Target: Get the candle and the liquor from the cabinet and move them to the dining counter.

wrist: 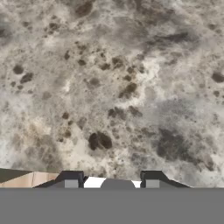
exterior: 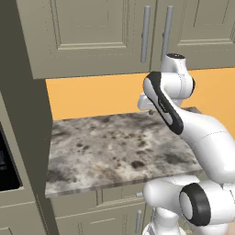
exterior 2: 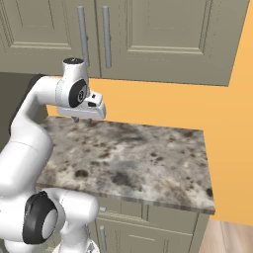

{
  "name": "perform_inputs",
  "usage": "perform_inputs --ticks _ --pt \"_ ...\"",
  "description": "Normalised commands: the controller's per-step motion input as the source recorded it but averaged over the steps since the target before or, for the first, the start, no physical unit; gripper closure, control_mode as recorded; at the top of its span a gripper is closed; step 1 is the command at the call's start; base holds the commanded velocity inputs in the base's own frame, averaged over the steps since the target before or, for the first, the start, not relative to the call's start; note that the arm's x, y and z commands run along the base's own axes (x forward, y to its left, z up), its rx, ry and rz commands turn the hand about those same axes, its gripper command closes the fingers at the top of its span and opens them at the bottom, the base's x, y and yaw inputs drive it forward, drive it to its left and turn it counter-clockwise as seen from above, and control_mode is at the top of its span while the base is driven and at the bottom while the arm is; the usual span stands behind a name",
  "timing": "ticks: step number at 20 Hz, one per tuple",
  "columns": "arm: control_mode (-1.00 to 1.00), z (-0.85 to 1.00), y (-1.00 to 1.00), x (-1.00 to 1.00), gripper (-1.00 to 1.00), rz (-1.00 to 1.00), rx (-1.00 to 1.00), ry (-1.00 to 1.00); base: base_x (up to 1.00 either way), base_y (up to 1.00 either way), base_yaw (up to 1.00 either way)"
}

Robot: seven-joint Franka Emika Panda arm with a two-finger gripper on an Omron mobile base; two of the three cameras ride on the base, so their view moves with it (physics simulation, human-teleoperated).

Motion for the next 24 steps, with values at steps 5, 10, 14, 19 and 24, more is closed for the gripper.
perform_inputs --ticks 5,10,14,19,24 --pt "-1.0 0.0 0.0 -0.16 -1.0 0.0 0.0 -0.06 0.0 0.0 0.0" --pt "-1.0 0.05 0.0 -0.3 -1.0 0.0 0.0 -0.34 0.0 0.0 0.0" --pt "-1.0 0.24 0.0 -0.16 -1.0 0.0 0.0 -0.27 0.0 0.0 0.0" --pt "-1.0 0.37 0.03 -0.1 -1.0 0.0 0.0 -0.14 0.0 0.0 0.0" --pt "-1.0 0.43 0.14 -0.04 -1.0 -0.01 0.0 -0.13 0.0 0.0 0.0"
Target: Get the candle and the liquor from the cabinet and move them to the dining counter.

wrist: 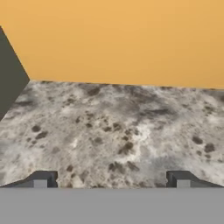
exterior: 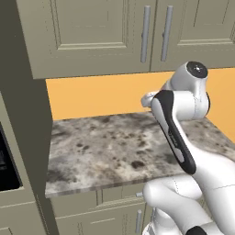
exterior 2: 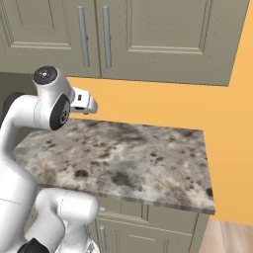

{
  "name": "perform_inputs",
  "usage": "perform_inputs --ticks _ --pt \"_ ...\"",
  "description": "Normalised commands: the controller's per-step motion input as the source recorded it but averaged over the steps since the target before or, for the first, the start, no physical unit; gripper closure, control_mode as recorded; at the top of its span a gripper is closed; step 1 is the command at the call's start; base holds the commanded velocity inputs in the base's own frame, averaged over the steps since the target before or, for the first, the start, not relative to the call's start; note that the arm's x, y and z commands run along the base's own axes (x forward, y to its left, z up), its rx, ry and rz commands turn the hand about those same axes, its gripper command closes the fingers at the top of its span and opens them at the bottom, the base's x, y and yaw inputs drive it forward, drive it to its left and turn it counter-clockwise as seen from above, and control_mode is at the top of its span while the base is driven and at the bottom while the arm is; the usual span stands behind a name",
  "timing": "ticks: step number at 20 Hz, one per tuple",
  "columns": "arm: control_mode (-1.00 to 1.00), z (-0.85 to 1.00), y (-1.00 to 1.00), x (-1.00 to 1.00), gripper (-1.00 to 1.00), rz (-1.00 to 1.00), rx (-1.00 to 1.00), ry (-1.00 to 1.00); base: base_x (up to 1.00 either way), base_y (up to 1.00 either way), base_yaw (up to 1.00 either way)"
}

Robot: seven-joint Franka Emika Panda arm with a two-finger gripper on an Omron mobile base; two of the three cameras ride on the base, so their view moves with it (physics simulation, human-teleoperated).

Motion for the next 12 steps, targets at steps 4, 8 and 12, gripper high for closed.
perform_inputs --ticks 4,8,12 --pt "-1.0 0.46 0.09 -0.05 -1.0 0.0 0.0 -0.15 0.0 0.0 0.0" --pt "-1.0 0.44 0.05 0.0 -1.0 0.0 0.0 -0.01 0.0 0.0 0.0" --pt "-1.0 0.35 0.13 0.0 -1.0 0.0 -0.08 -0.08 0.0 0.0 0.0"
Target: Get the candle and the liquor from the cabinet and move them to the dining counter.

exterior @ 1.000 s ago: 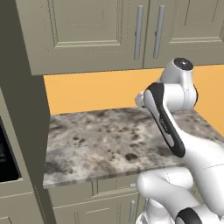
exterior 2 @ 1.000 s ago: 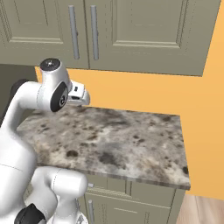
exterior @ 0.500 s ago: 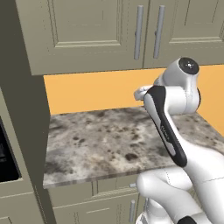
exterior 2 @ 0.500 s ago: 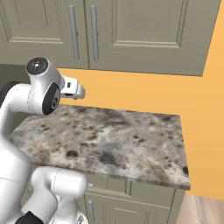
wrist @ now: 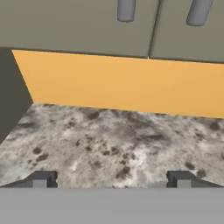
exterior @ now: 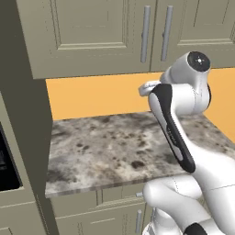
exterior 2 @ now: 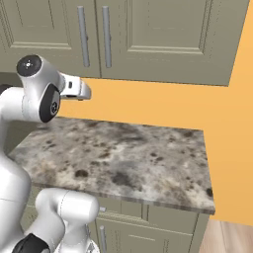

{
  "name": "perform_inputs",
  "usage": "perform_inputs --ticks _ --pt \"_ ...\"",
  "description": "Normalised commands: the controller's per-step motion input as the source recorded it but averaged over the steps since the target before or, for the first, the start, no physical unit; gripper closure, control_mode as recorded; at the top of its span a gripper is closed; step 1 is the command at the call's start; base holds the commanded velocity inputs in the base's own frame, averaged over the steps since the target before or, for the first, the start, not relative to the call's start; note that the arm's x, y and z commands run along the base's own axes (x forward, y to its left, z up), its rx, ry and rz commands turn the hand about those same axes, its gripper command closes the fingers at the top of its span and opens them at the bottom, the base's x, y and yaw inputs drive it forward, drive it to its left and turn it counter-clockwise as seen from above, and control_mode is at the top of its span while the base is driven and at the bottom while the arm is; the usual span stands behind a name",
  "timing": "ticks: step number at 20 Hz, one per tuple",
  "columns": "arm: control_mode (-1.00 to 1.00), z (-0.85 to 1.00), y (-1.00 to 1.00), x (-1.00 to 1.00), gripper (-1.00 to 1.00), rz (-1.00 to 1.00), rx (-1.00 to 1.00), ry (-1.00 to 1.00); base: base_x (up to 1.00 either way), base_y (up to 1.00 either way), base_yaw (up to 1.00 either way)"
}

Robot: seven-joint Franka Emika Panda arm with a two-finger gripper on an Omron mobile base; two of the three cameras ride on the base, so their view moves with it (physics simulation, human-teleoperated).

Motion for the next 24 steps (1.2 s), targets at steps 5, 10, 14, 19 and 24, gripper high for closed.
perform_inputs --ticks 5,10,14,19,24 --pt "-1.0 0.43 0.05 0.0 -1.0 -0.01 -0.1 -0.27 0.0 0.0 0.0" --pt "-1.0 0.37 0.0 0.0 -1.0 0.0 -0.05 -0.27 0.0 0.0 0.0" --pt "-1.0 0.23 0.0 -0.01 -1.0 0.0 0.0 -0.23 0.0 0.0 0.0" --pt "-1.0 0.48 0.0 0.01 -1.0 0.0 0.01 -0.15 0.0 0.0 0.0" --pt "-1.0 0.48 0.0 0.08 -1.0 0.0 0.06 -0.07 0.0 0.0 0.0"
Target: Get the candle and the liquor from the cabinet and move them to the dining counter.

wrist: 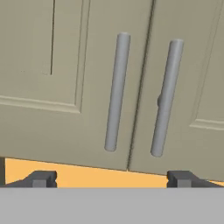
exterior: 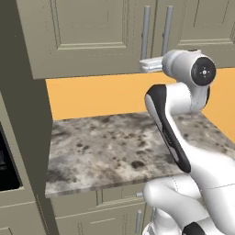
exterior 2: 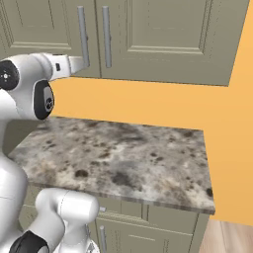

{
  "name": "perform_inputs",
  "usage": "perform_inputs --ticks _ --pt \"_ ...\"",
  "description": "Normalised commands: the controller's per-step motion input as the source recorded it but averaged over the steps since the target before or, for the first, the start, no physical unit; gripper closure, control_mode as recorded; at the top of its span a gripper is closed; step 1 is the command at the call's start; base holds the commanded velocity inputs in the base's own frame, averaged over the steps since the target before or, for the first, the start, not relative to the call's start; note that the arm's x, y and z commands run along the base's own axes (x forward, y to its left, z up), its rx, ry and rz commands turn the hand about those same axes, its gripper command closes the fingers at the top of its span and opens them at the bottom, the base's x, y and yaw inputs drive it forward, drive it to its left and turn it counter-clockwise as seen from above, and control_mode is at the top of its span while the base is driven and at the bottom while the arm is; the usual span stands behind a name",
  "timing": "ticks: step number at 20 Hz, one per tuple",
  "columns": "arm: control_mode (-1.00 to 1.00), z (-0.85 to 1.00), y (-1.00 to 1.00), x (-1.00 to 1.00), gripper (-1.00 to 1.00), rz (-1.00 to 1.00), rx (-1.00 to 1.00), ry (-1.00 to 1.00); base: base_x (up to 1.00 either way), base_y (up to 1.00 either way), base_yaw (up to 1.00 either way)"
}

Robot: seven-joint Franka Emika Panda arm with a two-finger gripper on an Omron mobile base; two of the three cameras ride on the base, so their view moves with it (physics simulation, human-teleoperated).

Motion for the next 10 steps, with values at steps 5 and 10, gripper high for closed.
perform_inputs --ticks 5,10 --pt "-1.0 0.33 0.14 0.32 -1.0 0.01 0.1 0.0 0.0 0.0 0.0" --pt "-1.0 0.21 0.11 0.36 -1.0 0.07 0.14 0.08 0.0 0.0 0.0"
